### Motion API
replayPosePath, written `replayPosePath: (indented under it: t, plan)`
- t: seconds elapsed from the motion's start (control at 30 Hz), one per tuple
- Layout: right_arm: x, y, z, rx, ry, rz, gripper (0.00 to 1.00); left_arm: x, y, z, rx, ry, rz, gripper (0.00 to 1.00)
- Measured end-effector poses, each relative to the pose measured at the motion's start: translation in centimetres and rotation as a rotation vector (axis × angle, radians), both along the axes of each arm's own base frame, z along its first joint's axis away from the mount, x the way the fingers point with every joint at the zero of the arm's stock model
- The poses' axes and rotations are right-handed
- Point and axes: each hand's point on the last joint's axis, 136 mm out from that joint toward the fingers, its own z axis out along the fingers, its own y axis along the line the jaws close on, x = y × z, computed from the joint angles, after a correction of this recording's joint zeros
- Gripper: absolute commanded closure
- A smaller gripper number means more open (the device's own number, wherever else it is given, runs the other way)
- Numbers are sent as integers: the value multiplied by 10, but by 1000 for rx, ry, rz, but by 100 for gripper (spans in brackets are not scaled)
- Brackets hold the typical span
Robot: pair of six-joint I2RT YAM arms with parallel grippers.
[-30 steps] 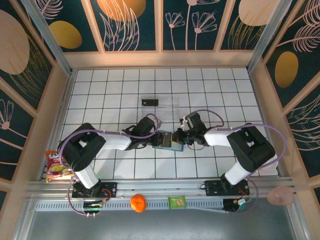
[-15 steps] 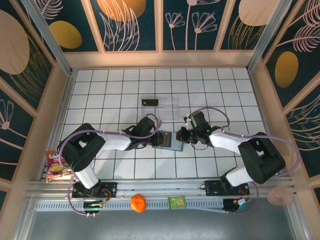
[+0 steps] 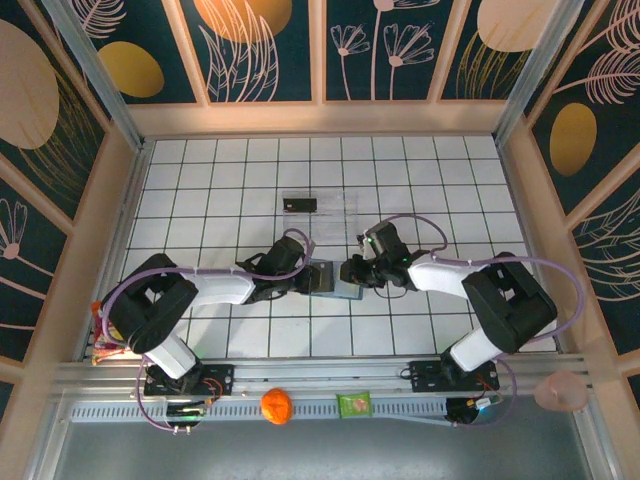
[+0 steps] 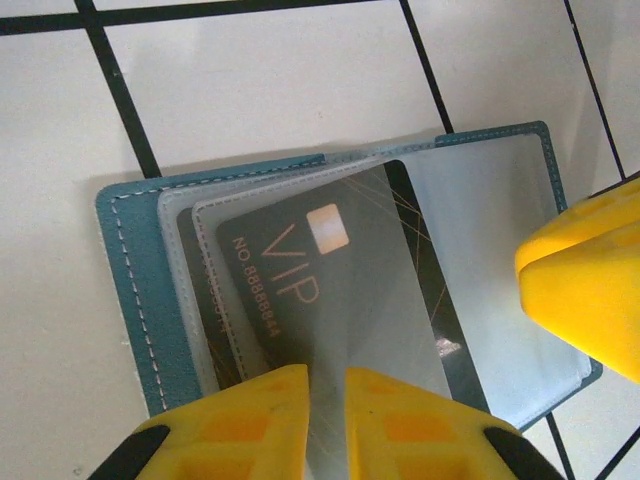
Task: Take the credit cards out of the card holder
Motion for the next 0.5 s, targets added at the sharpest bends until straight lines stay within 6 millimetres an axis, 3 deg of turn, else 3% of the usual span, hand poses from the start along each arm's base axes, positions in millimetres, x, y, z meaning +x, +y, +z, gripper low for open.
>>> replayPosePath:
  t: [0.13,0.3,0.5]
  plan:
    - [2,2,2,2,-6,-3,74,0,2,3,-2,-12,4,77]
    - [8,11,15,13,-49,8,74,4,7,15,-4,-55,26,83]
    - [13,25,27,29,-87,39,74,5,13,0,41,-40,43,86]
